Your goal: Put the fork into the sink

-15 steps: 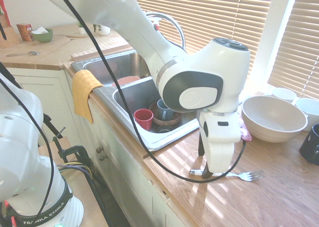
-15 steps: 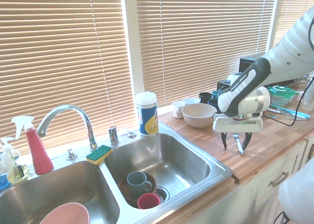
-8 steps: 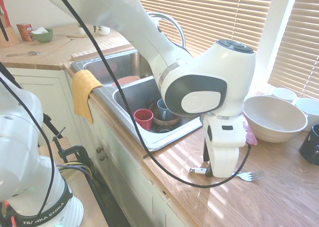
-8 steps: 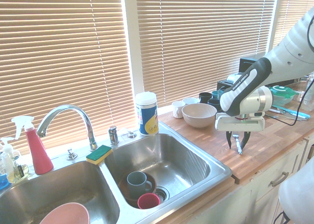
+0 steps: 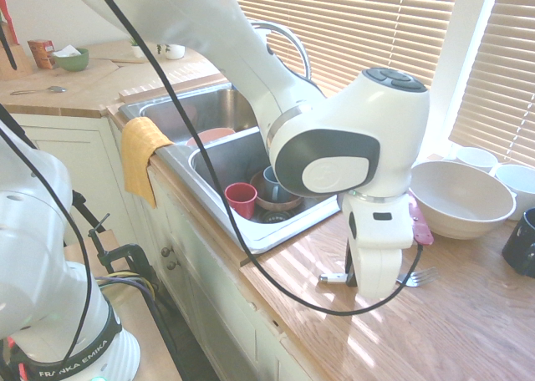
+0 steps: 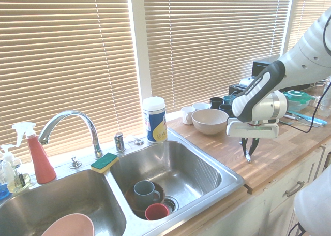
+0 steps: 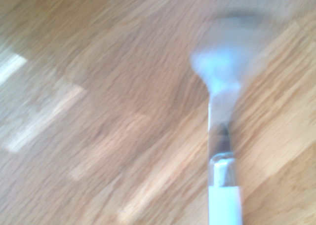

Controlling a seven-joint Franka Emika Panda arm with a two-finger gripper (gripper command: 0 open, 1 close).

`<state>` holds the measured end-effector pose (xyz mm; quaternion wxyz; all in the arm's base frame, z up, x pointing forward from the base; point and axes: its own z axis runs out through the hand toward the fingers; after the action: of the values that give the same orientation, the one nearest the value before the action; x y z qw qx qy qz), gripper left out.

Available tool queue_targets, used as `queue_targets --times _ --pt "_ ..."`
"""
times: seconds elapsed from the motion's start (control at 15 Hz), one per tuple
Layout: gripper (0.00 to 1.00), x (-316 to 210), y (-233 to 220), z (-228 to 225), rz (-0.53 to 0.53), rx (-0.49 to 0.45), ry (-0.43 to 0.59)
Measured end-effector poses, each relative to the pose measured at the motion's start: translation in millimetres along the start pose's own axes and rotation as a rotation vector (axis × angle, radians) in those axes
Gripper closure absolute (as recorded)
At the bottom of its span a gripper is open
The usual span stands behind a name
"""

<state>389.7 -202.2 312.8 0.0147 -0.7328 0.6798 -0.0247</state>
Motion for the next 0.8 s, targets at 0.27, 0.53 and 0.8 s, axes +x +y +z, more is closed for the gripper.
queue_targets --times 0.27,0.53,0.8 --pt "1.00 2 0 -3 0.032 0.020 -0.017" --pt "1.00 -7 -18 -77 -0.015 0.104 0.039" --pt "1.00 -92 -47 -162 -0.187 0.157 0.103"
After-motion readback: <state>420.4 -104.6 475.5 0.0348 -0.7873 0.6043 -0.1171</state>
